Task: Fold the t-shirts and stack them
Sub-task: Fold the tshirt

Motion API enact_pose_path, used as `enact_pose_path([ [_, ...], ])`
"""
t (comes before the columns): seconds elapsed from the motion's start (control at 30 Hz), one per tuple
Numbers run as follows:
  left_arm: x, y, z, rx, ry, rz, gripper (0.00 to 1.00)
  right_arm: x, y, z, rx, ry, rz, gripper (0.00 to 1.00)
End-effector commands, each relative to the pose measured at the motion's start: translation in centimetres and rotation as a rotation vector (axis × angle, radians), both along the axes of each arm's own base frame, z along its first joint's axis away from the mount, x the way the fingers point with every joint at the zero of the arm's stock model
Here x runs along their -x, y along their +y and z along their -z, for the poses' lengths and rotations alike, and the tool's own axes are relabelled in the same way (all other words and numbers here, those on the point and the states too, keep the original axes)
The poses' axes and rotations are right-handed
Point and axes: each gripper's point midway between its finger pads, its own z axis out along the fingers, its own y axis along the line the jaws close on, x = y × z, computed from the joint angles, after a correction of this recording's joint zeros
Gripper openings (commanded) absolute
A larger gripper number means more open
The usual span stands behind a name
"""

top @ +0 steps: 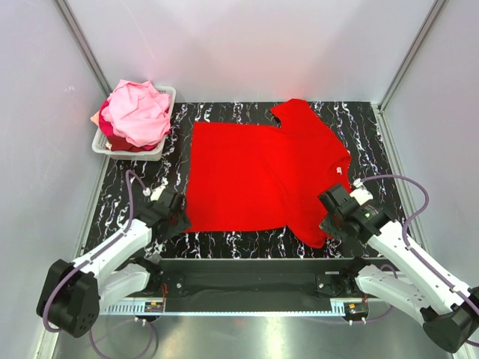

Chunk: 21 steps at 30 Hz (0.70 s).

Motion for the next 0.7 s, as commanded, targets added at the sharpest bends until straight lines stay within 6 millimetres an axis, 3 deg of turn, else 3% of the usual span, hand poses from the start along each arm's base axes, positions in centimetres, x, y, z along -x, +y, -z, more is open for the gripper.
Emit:
enact_pose_path([
  [0.0, -1.6, -1.0, 0.3, 0.033, -0.051, 0.002, 0.57, -0.3, -0.1, -0.4, 0.001, -0.028, -0.002, 0.00],
  [0.1, -1.6, -1.4, 1.1, 0.032, -0.042, 0.011, 0.54, -0.1, -0.4, -0.6, 0.008, -0.033, 0.000, 0.00],
  [0.13, -1.7, -1.6, 1.2, 0.036, -0.047, 0.013, 0.49, -0.1, -0.5, -0.5, 0.013, -0.035, 0.002, 0.00],
  [0.23, -1.6, -1.7, 1.8, 0.025, -0.039, 0.020, 0.30, 0.2, -0.6, -0.4, 0.010, -0.031, 0.000, 0.00],
  [0.27, -1.6, -1.6, 1.9, 0.017, -0.040, 0.017, 0.09, 0.2, -0.6, -0.4, 0.009, -0.030, 0.001, 0.00],
  [0.3, -1.8, -1.6, 1.6, 0.016, -0.049, 0.017, 0.02, 0.3, -0.6, -0.3, 0.010, -0.027, -0.001, 0.00],
  [0.37, -1.4, -1.0, 1.0, -0.032, -0.043, 0.014, 0.00, 0.4, -0.7, -0.4, 0.011, -0.025, -0.001, 0.00],
  [0.4, -2.1, -1.2, -0.6, -0.028, -0.080, 0.008, 0.00, 0.4, -0.8, -0.6, 0.014, -0.030, 0.002, 0.00],
  [0.47, -1.7, -0.6, -1.8, -0.057, -0.080, 0.004, 0.00, 0.2, -1.0, -1.1, 0.020, -0.045, 0.005, 0.00],
  [0.5, -2.4, -0.9, -3.7, -0.036, -0.128, 0.002, 0.00, -0.3, -1.0, -1.9, 0.026, -0.063, 0.008, 0.00],
  [0.57, -2.3, -0.7, -5.2, -0.038, -0.135, 0.004, 0.00, -0.9, -1.0, -2.8, 0.044, -0.082, -0.005, 0.00],
  [0.67, -3.7, -1.4, -8.3, -0.026, -0.183, 0.017, 0.00, -3.1, -0.3, -5.3, 0.075, -0.123, -0.035, 0.00],
])
